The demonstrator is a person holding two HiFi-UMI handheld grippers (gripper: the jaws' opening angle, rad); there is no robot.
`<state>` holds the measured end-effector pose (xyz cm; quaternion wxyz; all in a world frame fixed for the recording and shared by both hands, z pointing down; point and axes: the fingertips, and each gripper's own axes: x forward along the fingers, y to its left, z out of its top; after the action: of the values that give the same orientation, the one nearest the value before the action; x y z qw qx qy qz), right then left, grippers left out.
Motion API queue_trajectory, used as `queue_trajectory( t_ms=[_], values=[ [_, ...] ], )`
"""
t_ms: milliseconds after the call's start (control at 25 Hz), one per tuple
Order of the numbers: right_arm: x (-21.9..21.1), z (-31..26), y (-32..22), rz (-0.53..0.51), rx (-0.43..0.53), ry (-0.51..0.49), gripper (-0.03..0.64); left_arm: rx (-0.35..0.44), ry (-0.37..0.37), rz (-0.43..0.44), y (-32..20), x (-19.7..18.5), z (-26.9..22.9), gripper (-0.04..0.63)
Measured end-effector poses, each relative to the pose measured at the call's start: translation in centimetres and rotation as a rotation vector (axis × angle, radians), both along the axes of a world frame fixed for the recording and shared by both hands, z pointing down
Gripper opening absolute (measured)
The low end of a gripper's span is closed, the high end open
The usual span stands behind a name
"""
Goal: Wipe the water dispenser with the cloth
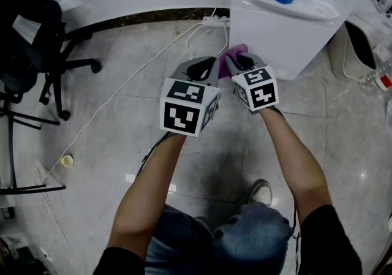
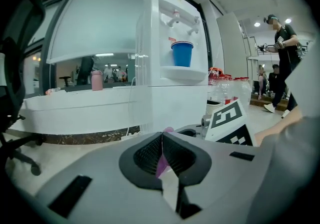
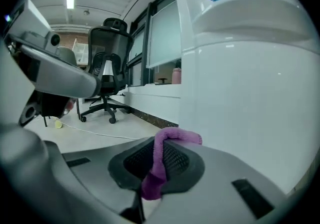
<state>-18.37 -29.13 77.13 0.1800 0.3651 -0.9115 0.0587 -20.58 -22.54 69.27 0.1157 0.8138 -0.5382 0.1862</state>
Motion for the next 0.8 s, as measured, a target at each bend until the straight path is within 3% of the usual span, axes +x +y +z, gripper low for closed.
queue_trajectory(
  t_ms=[360,800],
  values=[
    [0.7,1.0,-1.9,0.068,-0.015,-0.035,0.032,-0.004,-0.008,-0.004,0.1,-0.5,0.9,0.026],
    [7.6,1.1,-2.1,0.161,-0.015,-0.021,0.032,0.004,0.013,0.042,-1.5,3.3,0.6,0.026]
  ],
)
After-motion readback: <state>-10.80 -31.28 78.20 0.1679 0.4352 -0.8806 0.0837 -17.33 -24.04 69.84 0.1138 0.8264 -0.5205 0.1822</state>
